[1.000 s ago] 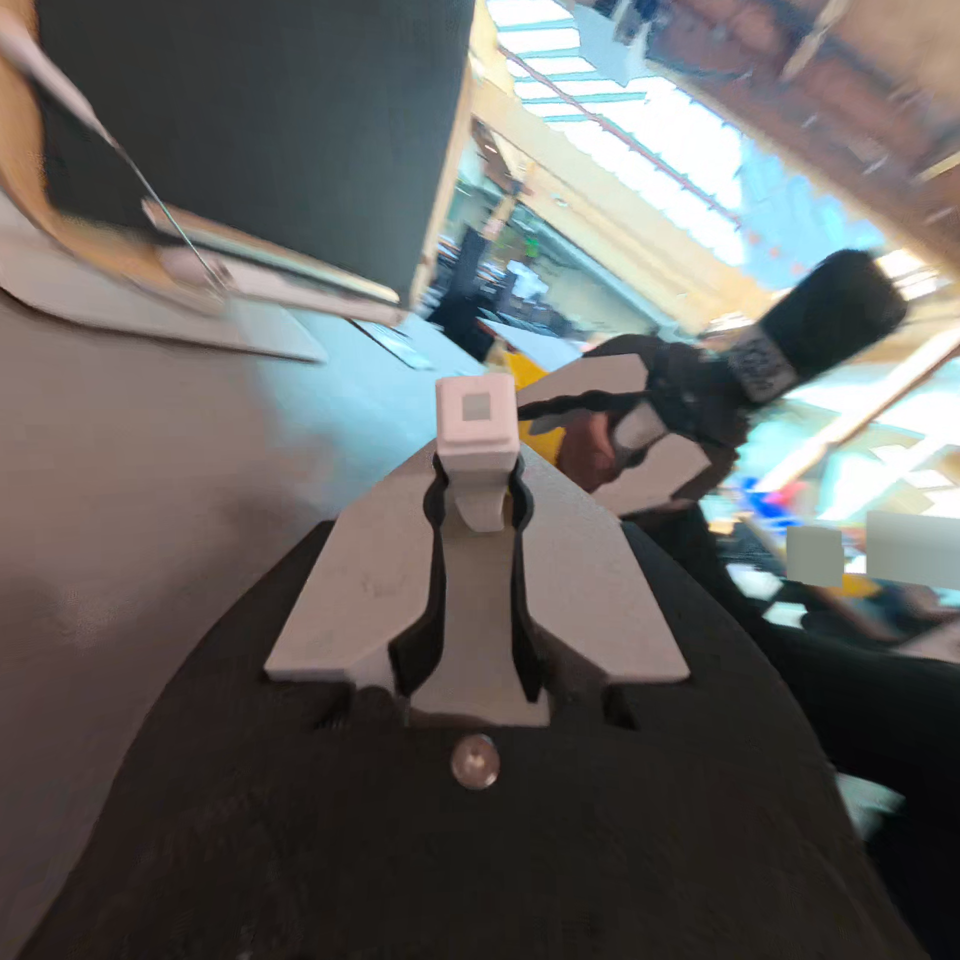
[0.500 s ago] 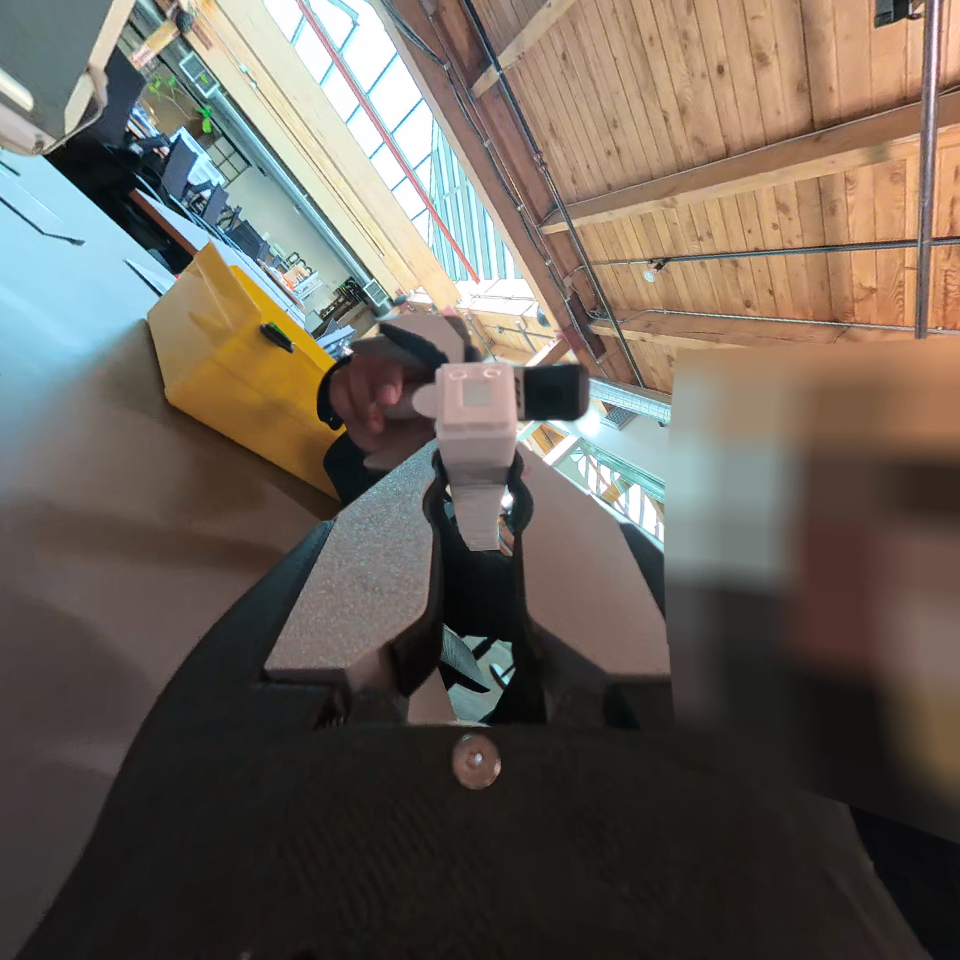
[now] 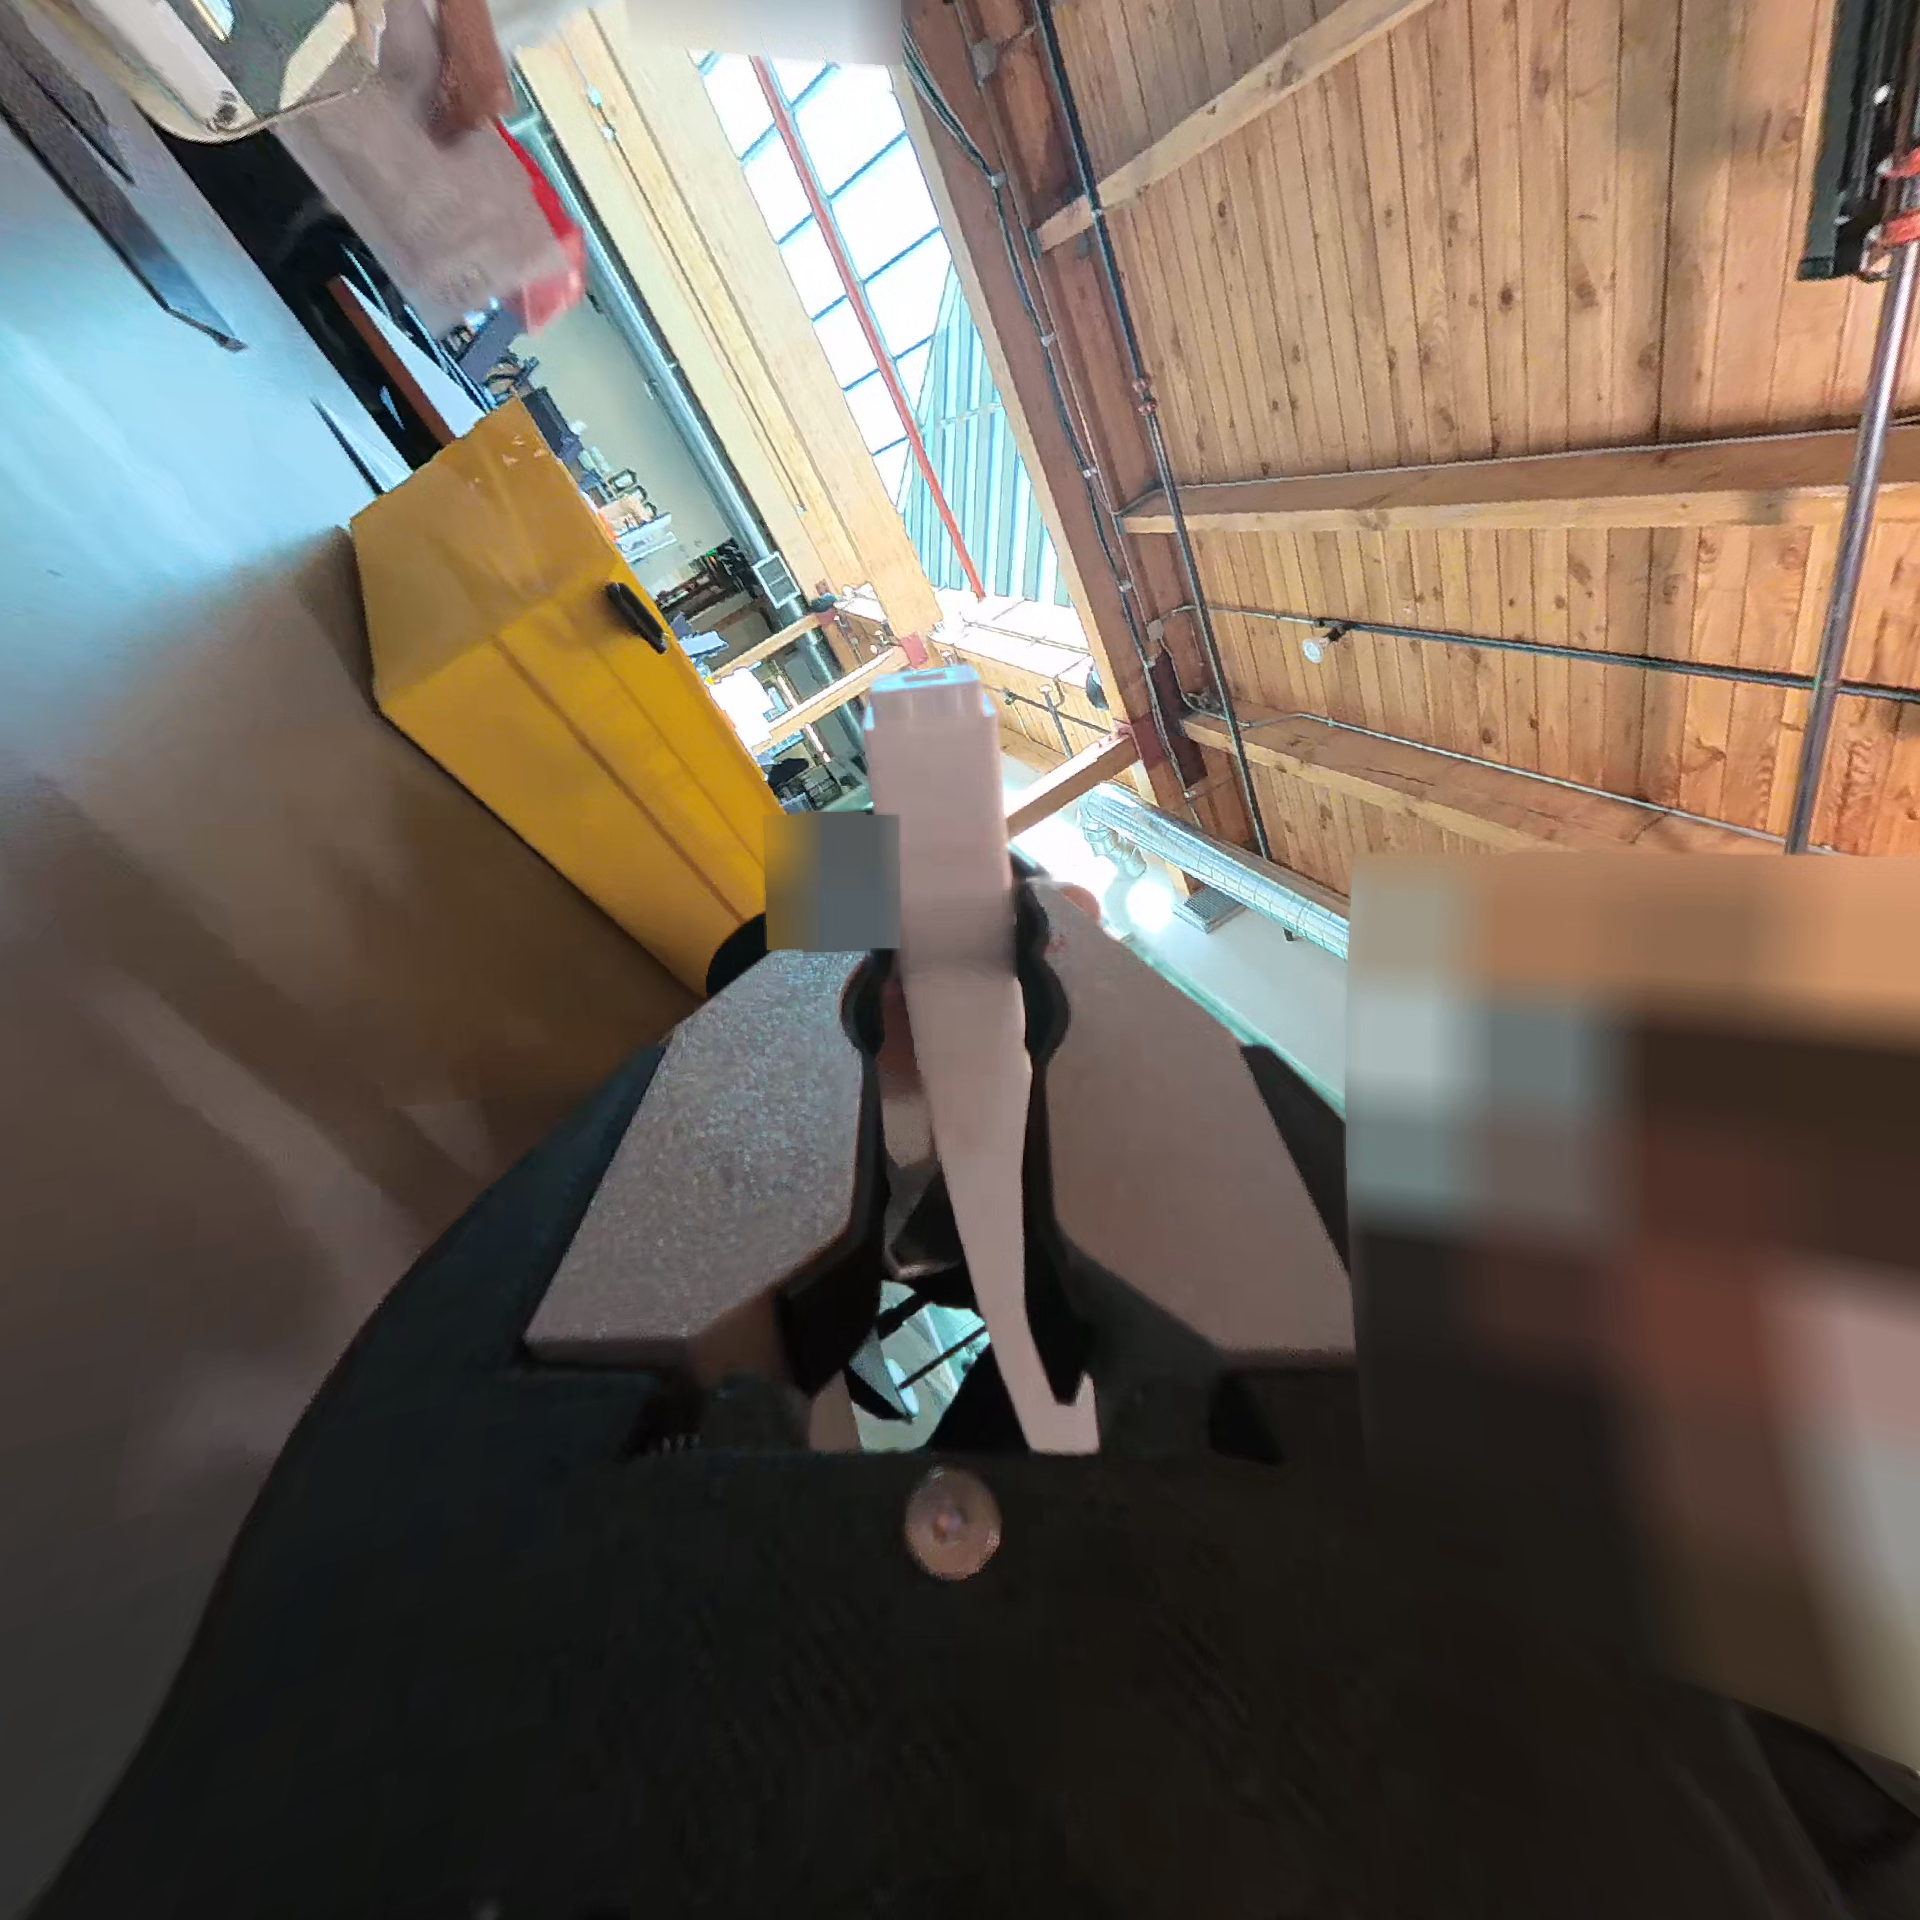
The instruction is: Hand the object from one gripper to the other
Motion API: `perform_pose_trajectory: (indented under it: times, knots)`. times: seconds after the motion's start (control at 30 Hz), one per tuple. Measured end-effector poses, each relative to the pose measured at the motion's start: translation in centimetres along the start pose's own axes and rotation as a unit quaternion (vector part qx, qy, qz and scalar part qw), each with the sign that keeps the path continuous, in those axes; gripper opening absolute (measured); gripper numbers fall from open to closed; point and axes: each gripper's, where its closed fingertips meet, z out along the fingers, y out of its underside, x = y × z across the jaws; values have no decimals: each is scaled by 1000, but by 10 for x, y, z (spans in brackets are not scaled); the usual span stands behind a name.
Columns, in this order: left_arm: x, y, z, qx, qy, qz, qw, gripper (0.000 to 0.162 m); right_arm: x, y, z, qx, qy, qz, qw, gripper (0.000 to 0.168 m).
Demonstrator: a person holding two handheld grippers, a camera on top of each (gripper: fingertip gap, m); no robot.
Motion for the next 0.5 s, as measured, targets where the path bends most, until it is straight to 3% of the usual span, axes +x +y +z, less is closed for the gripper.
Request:
perform_pose_trajectory:
  times: [0.07, 0.2, 0.33, 0.43, 0.5]
  knots:
    - [1, -2, 0, 8, 4, -4, 1000, 21, -4, -5, 4, -9, 19, -59, 998, 27]
    - [-2, -15, -4, 39, -17, 16, 999, 29, 8, -3, 9, -28, 59, -41, 997, 22]
    - [-1, -31, -16, 63, -72, 93, 991, 32, 47, 27, 2, -38, 100, 164, 981, 19]
    - [-12, -23, -17, 17, -160, 188, 969, 35, 58, 68, 1, -55, 80, 348, 932, 19]
    - [-26, -15, -17, -32, -230, 252, 940, 49, 59, 90, 0, -57, 64, 444, 892, 19]
